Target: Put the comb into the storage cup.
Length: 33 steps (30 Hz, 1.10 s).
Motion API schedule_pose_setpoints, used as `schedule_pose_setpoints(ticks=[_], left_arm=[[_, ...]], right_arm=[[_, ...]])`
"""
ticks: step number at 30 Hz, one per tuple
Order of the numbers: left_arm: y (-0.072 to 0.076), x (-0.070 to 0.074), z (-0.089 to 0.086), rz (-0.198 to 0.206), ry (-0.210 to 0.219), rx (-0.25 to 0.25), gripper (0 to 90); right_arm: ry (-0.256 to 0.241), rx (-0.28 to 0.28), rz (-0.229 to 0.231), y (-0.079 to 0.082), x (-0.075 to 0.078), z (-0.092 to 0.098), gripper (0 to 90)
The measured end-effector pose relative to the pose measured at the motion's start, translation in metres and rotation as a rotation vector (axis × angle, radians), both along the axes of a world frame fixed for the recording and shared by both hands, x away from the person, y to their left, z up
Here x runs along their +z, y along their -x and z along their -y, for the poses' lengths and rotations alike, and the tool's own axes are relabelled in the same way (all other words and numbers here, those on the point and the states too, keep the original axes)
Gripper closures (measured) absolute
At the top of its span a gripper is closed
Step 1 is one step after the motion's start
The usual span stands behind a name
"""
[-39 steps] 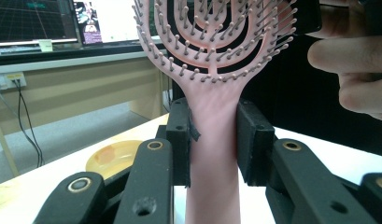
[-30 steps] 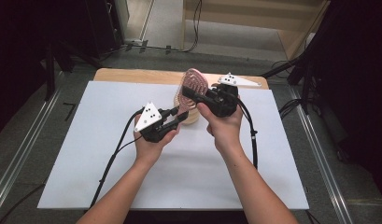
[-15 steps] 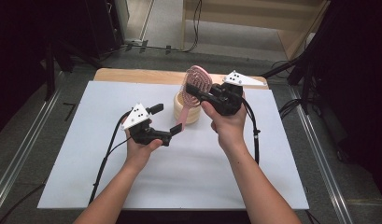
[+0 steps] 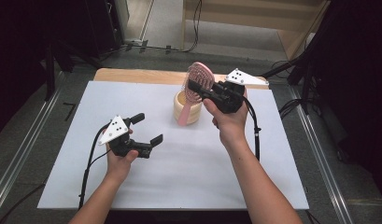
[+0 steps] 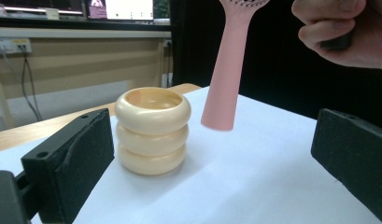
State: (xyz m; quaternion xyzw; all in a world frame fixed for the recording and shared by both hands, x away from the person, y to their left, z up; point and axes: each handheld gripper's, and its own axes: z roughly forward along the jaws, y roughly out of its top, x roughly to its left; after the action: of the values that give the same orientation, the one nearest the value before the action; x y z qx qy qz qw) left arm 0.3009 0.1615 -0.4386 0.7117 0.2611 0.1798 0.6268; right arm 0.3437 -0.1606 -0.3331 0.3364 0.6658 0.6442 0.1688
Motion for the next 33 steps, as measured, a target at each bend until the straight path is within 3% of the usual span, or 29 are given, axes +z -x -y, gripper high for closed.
schedule_pose_setpoints(ticks=[5, 13, 22, 33], left_arm=[[0.005, -0.005, -0.017, -0.005, -0.019, 0.037, 0.0], [0.015, -0.017, -0.051, -0.022, -0.051, 0.093, 0.0], [0.024, -0.025, -0.082, -0.04, -0.045, 0.146, 0.0], [0.031, -0.03, -0.105, -0.044, -0.04, 0.173, 0.0]], right_arm=[[0.0, 0.011, 0.033, -0.004, 0.001, 0.002, 62.1], [0.017, -0.002, 0.047, -0.008, 0.001, 0.004, 62.1], [0.028, -0.024, 0.085, -0.017, -0.004, 0.004, 62.1], [0.017, -0.038, 0.079, -0.03, -0.007, 0.006, 62.1]])
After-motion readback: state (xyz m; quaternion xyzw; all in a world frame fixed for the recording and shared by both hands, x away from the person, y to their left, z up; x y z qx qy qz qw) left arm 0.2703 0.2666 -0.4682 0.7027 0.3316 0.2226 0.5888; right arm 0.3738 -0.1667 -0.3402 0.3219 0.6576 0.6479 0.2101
